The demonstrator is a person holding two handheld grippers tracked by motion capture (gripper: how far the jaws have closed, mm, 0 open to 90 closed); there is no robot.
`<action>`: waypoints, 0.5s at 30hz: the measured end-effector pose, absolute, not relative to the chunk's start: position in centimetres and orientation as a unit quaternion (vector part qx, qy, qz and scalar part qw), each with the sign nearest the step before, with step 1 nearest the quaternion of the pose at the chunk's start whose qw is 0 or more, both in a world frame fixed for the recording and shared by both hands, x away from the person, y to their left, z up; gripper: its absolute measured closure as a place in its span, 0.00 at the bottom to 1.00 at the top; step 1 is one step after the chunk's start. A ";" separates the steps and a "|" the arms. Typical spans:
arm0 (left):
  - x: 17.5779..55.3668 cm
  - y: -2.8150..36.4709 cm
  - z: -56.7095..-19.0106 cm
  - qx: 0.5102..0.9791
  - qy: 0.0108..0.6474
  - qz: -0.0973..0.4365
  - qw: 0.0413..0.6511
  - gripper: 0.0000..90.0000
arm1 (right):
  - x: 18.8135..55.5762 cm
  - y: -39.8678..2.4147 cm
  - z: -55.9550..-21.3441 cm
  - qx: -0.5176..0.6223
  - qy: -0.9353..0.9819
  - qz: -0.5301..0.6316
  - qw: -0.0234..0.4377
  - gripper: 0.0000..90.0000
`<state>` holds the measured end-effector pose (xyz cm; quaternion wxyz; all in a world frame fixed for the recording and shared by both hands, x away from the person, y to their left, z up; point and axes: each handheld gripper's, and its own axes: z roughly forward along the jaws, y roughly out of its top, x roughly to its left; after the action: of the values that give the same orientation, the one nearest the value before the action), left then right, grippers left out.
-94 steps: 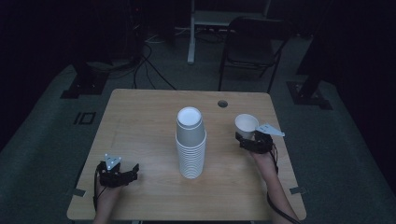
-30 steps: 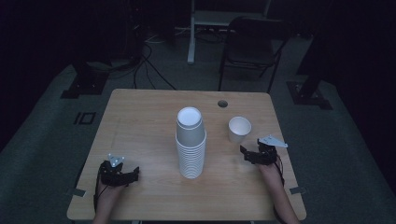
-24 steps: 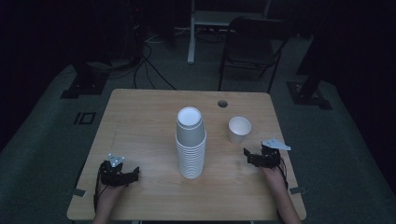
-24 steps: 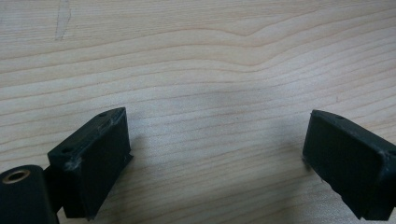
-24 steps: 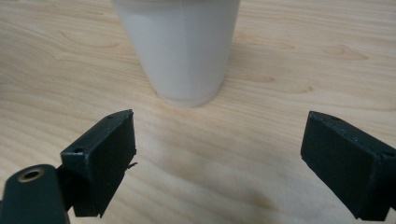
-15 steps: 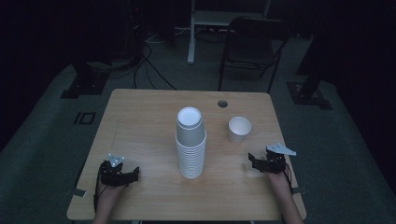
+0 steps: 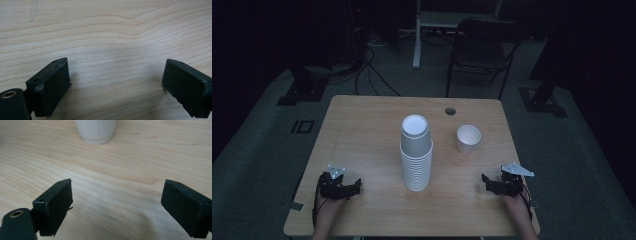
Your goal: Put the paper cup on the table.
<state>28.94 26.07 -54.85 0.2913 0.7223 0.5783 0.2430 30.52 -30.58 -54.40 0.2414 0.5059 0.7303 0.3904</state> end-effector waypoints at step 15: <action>28.9 26.1 -54.9 0.722 0.578 0.243 0.291 0.09 | 27.6 -32.4 -54.7 0.525 0.725 0.372 0.244 0.11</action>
<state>28.92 26.07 -54.85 0.2912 0.7222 0.5784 0.2431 27.64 -32.36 -54.71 0.2435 0.5255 0.7254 0.3720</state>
